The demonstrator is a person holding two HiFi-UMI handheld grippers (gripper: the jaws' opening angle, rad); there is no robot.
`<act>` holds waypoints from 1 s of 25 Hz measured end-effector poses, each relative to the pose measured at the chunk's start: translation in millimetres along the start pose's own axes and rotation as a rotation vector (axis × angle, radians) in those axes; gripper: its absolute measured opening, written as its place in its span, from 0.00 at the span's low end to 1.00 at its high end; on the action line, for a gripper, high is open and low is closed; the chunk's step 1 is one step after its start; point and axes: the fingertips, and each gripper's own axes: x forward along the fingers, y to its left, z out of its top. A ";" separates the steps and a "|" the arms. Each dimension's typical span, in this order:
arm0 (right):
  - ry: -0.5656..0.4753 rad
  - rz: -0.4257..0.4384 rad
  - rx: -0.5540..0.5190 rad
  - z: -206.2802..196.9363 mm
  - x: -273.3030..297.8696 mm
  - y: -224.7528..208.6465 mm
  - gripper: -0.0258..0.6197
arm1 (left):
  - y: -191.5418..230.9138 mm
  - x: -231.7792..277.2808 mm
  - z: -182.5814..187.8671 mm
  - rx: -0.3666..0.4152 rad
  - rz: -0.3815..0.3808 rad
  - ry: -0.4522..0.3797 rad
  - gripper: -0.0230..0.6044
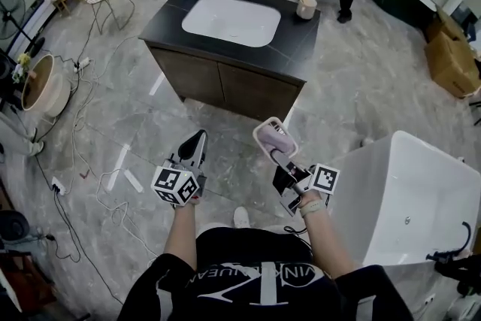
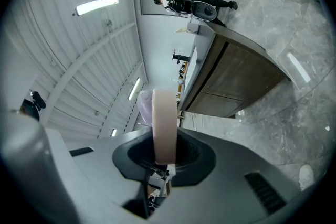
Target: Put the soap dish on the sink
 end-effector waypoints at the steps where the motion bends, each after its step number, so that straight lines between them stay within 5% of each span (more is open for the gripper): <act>1: -0.011 -0.006 0.002 5.4 3.2 -2.0 0.13 | 1.7 7.8 1.3 0.001 -0.010 0.001 0.06; 9: -0.080 -0.067 0.019 45.1 4.2 -9.0 0.13 | -8.9 51.8 -6.5 -0.025 -0.086 0.036 0.06; 25: -0.062 -0.115 0.017 149.6 19.1 -41.1 0.13 | -6.3 169.6 9.8 -0.038 -0.089 0.034 0.06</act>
